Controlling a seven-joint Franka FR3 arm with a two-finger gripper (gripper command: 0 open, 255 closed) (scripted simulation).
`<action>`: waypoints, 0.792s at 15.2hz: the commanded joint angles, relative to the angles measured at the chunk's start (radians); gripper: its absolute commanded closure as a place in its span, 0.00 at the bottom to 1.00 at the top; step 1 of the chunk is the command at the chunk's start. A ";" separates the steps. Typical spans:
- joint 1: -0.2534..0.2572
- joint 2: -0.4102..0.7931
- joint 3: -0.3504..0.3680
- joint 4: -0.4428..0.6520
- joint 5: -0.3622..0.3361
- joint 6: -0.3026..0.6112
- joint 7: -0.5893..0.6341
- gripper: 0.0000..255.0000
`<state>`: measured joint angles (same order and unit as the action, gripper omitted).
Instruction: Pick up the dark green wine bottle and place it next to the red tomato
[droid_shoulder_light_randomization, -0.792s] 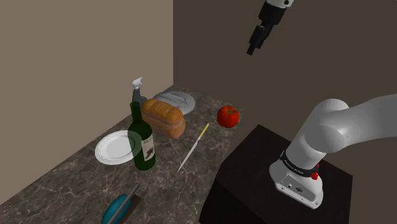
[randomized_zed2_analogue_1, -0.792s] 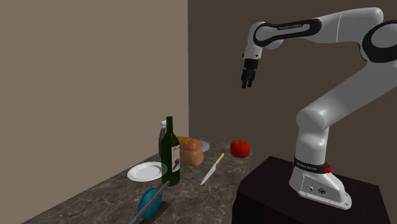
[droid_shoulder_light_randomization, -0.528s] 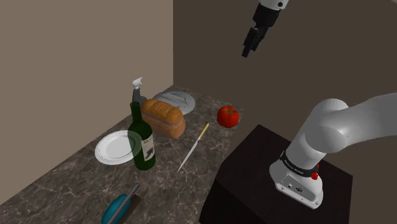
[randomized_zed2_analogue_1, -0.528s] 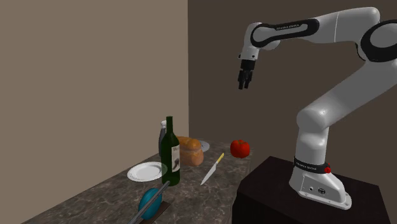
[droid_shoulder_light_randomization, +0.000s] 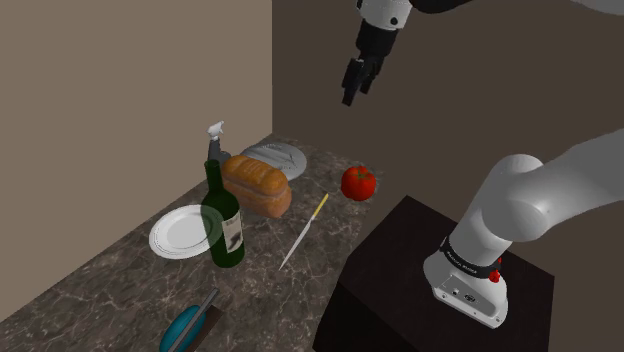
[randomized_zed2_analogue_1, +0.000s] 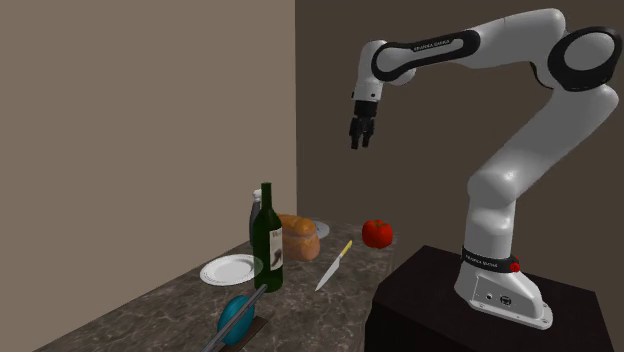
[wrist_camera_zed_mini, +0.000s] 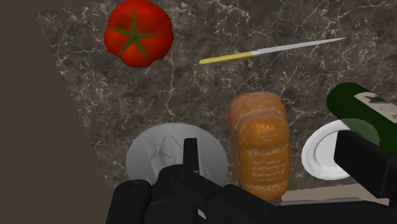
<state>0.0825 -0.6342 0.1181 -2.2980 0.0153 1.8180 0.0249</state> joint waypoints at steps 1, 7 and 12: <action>0.013 0.046 0.036 0.026 0.015 0.014 0.038 0.00; 0.041 0.199 0.138 0.109 0.036 0.069 0.148 0.00; 0.060 0.345 0.220 0.208 0.025 0.103 0.244 0.00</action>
<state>0.1391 -0.3282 0.3191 -2.1165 0.0450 1.9105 0.2448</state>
